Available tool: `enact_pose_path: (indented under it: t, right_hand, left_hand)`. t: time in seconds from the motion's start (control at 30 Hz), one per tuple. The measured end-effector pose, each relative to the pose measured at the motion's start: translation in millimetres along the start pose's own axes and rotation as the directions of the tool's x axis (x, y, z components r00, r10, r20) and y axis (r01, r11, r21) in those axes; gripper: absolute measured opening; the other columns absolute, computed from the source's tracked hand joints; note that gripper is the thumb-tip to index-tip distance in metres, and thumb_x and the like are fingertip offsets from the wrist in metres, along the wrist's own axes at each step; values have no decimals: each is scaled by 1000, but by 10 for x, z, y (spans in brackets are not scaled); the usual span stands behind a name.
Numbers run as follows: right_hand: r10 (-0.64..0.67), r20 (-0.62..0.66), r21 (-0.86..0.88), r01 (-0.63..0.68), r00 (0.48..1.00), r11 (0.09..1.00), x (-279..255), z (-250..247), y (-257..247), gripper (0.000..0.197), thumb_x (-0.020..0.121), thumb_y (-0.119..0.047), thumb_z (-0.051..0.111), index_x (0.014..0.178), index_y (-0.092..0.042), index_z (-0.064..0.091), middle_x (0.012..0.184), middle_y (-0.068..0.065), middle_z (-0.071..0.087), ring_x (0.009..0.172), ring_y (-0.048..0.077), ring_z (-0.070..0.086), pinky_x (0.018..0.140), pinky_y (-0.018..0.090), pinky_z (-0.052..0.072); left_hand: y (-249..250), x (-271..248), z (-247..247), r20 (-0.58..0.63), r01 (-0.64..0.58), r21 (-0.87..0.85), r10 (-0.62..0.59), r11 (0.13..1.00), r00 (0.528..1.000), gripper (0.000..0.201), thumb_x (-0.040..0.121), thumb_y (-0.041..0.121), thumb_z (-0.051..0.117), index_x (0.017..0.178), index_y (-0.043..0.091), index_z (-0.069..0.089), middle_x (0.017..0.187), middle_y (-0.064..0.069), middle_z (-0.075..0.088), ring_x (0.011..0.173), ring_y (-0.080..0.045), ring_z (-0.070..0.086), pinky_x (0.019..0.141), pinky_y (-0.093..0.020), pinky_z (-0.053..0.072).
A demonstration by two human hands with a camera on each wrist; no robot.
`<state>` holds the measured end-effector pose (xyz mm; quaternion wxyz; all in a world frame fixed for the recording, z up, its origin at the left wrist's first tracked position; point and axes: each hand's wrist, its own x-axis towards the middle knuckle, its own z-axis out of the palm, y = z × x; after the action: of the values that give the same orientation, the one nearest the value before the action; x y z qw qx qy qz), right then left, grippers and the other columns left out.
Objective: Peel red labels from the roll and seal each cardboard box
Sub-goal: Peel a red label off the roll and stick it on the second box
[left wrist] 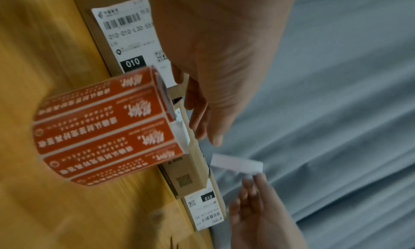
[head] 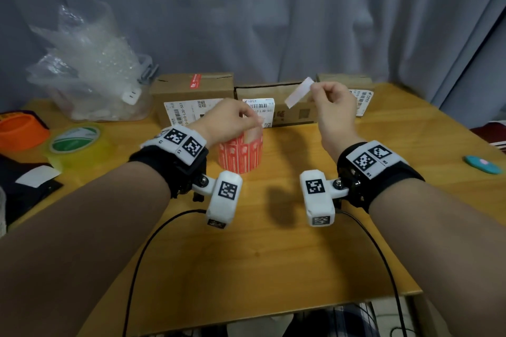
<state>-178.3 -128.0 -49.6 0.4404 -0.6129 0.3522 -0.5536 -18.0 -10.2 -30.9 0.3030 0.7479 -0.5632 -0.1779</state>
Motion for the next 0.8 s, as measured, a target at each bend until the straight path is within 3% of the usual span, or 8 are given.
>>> enact_pose_path:
  t: [0.07, 0.13, 0.2, 0.33, 0.43, 0.53, 0.67, 0.8]
  right_hand:
    - [-105, 97, 0, 106, 990, 994, -33, 15, -89, 11, 91, -15, 56, 82, -20, 59, 75, -1, 65, 71, 7, 61, 71, 19, 51]
    - [-189, 179, -31, 198, 965, 980, -62, 37, -175, 10, 91, -15, 57, 83, -21, 59, 78, 2, 67, 73, 10, 64, 70, 19, 52]
    - [-272, 250, -107, 306, 929, 946, -84, 56, -243, 5, 91, -17, 58, 87, -19, 60, 81, 3, 69, 78, 13, 66, 72, 23, 54]
    - [-487, 378, -293, 601, 787, 744, -98, 77, -301, 18, 90, -28, 56, 94, -14, 67, 82, 4, 71, 79, 21, 66, 73, 40, 55]
    - [-573, 415, -359, 706, 707, 611, -98, 110, -309, 25, 90, -34, 52, 93, -15, 68, 80, 3, 70, 75, 20, 62, 68, 42, 53]
    - [-597, 448, -355, 746, 665, 564, -121, 145, -300, 27, 89, -32, 52, 92, -12, 70, 81, 4, 71, 77, 22, 61, 67, 39, 53]
    - [-562, 523, -344, 762, 641, 550, -149, 171, -289, 24, 88, -30, 55, 95, -13, 71, 86, 2, 72, 82, 20, 60, 72, 31, 50]
    - [-379, 561, -329, 619, 736, 713, -118, 162, -270, 18, 86, -23, 64, 103, -18, 67, 97, -3, 68, 88, 11, 57, 80, 32, 52]
  left_hand:
    - [59, 16, 10, -49, -29, 17, 29, 999, 998, 36, 92, 43, 51, 108, 15, 67, 95, 2, 64, 83, -15, 62, 76, -33, 52]
    - [117, 30, -22, -105, -38, -93, 28, 995, 994, 38, 94, 43, 47, 108, 14, 67, 97, -2, 67, 84, -19, 64, 78, -38, 52]
    - [157, 56, -69, -144, -44, -225, 11, 973, 990, 34, 96, 41, 44, 96, 17, 69, 94, 1, 68, 86, -15, 62, 80, -35, 49]
    - [193, 123, -121, -62, 102, -540, -161, 835, 985, 34, 93, 39, 51, 74, 17, 68, 75, 3, 63, 67, -11, 51, 57, -23, 39]
    - [206, 125, -133, 25, 193, -666, -237, 721, 971, 31, 90, 37, 58, 72, 14, 68, 69, 2, 61, 59, -9, 48, 50, -20, 36]
    - [214, 105, -144, 22, 178, -712, -232, 679, 972, 21, 86, 29, 64, 75, 12, 67, 67, 2, 59, 57, -8, 47, 48, -19, 35]
    - [214, 70, -154, -16, 160, -700, -239, 696, 971, 14, 81, 19, 69, 85, 6, 68, 61, 1, 58, 53, -9, 46, 47, -21, 33]
    - [245, 20, -173, -134, 62, -615, -181, 786, 974, 21, 87, 17, 62, 98, 0, 68, 70, 0, 66, 45, 1, 60, 43, -12, 44]
